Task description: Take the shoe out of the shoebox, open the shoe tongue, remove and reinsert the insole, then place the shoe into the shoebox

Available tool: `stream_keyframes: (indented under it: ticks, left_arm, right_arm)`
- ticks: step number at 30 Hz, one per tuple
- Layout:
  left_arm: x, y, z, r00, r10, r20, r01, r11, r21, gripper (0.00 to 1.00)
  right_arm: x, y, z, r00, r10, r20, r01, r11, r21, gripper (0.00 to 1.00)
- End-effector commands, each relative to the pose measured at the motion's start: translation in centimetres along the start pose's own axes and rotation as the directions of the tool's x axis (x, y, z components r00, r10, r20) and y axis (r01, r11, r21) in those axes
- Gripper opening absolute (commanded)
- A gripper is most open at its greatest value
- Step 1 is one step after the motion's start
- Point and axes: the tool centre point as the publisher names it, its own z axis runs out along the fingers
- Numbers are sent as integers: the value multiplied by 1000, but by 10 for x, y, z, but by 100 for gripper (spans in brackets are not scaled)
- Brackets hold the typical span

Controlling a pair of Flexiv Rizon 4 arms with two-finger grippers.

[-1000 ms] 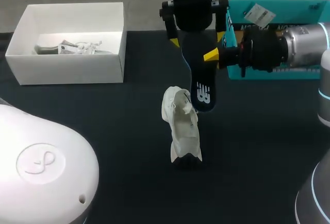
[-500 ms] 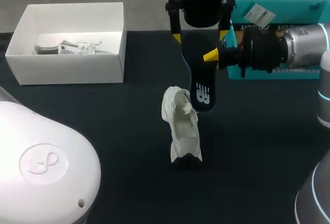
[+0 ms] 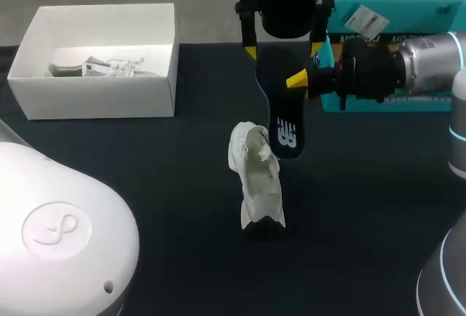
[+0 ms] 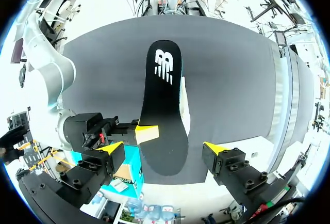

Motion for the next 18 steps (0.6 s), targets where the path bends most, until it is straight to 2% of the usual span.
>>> stream_keyframes:
  ticks: [1, 3, 5, 6, 9, 18]
  left_arm:
    - [2, 1, 0, 999, -6, 40, 5, 1000, 22, 100]
    - [5, 3, -1, 992, -46, 119, 34, 994, 105, 100]
    - [9, 6, -1, 980, -76, 183, 53, 990, 128, 100]
    - [11, 8, -2, 972, -106, 212, 69, 982, 175, 100]
    - [16, 11, -4, 944, -148, 296, 83, 972, 222, 100]
    - [27, 10, -6, 858, -156, 490, 40, 970, 239, 100]
  right_arm:
    - [1, 2, 2, 1000, -1, 3, 1, 1000, 6, 0]
    - [2, 1, 1, 1000, -3, 3, 3, 1000, 4, 0]
    - [3, 0, 0, 1000, -6, 3, 6, 1000, -1, 0]
    - [3, 0, -1, 1000, -6, 3, 6, 1000, -3, 0]
    - [4, -1, -2, 1000, -7, 5, 7, 1000, -6, 0]
    - [5, -1, -3, 1000, -6, 12, 6, 1000, -2, 0]
